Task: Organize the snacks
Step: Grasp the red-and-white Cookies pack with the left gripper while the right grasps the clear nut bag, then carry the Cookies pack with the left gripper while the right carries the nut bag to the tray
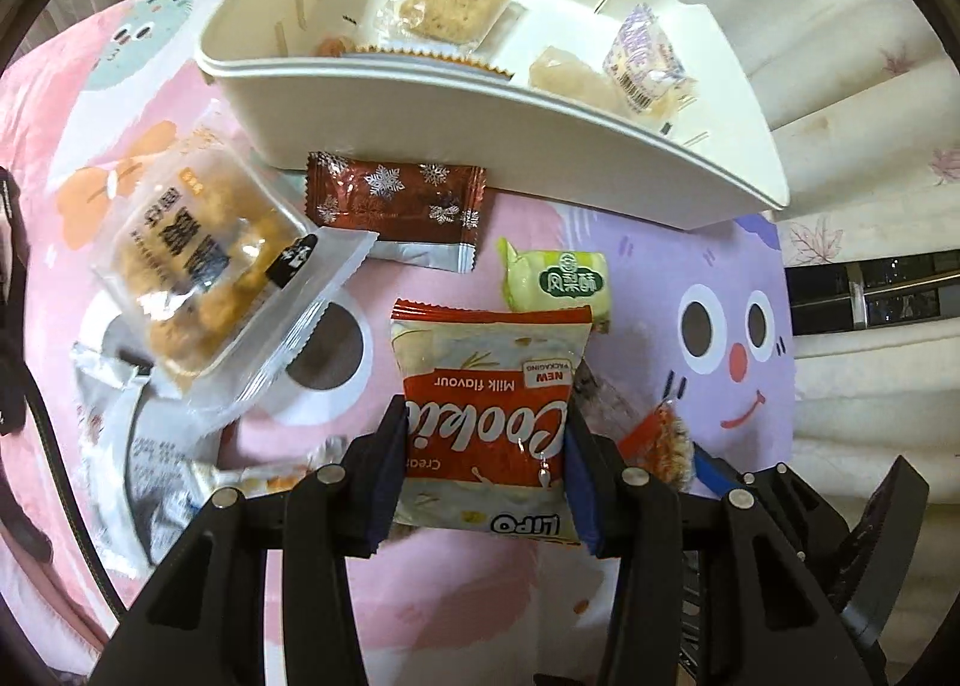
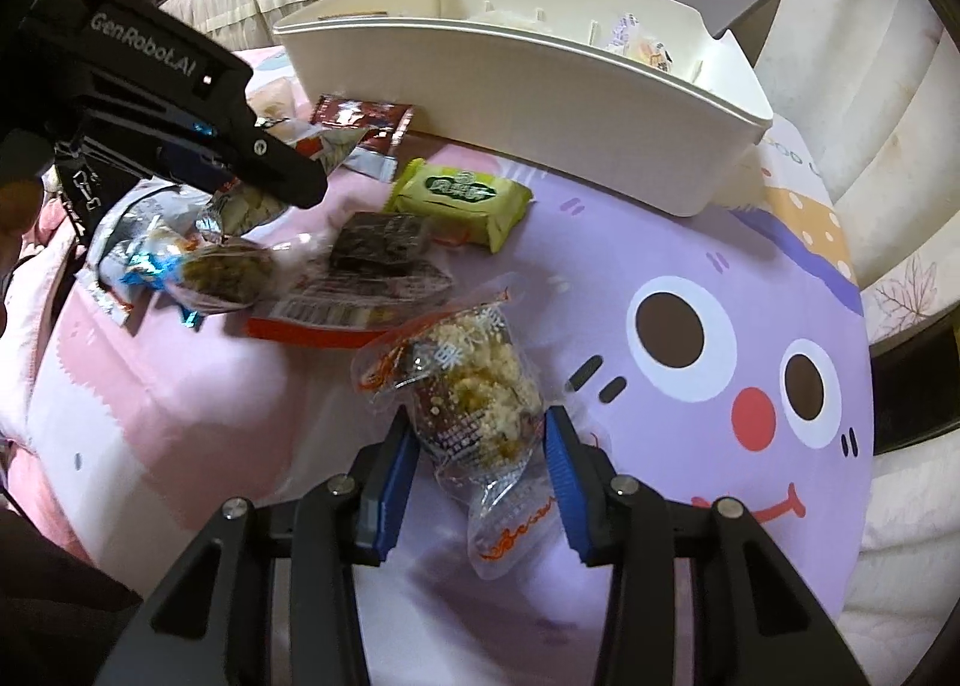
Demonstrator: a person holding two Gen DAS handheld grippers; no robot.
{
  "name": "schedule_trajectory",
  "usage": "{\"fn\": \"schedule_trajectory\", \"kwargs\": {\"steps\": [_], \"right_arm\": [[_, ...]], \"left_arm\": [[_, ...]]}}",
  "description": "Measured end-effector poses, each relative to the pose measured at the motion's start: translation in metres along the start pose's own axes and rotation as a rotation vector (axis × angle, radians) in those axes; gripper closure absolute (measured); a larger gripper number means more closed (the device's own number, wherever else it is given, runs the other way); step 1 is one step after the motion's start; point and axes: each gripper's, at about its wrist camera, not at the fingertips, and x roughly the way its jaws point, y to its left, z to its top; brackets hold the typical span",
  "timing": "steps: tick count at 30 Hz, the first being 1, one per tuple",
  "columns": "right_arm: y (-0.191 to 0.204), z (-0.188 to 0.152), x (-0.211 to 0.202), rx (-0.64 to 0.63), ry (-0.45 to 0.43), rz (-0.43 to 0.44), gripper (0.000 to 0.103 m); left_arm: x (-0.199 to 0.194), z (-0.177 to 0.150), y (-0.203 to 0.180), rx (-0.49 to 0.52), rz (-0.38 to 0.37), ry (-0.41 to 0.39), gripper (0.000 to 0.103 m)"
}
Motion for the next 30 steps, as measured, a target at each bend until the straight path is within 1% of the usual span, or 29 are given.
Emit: {"fn": "schedule_trajectory", "kwargs": {"steps": [3,9,13,18,21,25,30], "right_arm": [[0.006,-0.001,-0.009,0.003,0.005,0.027,0.062],[0.018,0.005,-0.031,0.023,-0.008,0.118,0.062],[0.028,0.018,-0.045,0.007,-0.034,0.159,0.062],[0.031,0.039,-0.058,-0.001,-0.065,0.198,0.062],[0.032,0.052,-0.064,0.004,-0.091,0.195,0.062],[0.024,0.077,-0.071,0.016,-0.134,0.179,0.062],[0.01,0.104,-0.073,0.037,-0.182,0.155,0.061]], "left_arm": [[-0.015,-0.004,-0.002,-0.004,0.004,-0.006,0.058],[-0.05,-0.005,-0.008,0.012,0.019,-0.032,0.058],[-0.073,0.002,-0.012,0.033,0.035,-0.053,0.058],[-0.105,0.016,-0.015,0.04,0.055,-0.113,0.058],[-0.12,0.028,-0.018,0.046,0.066,-0.154,0.058],[-0.137,0.047,-0.018,0.05,0.069,-0.202,0.058],[-0.142,0.068,-0.017,0.053,0.07,-0.241,0.058]]}}
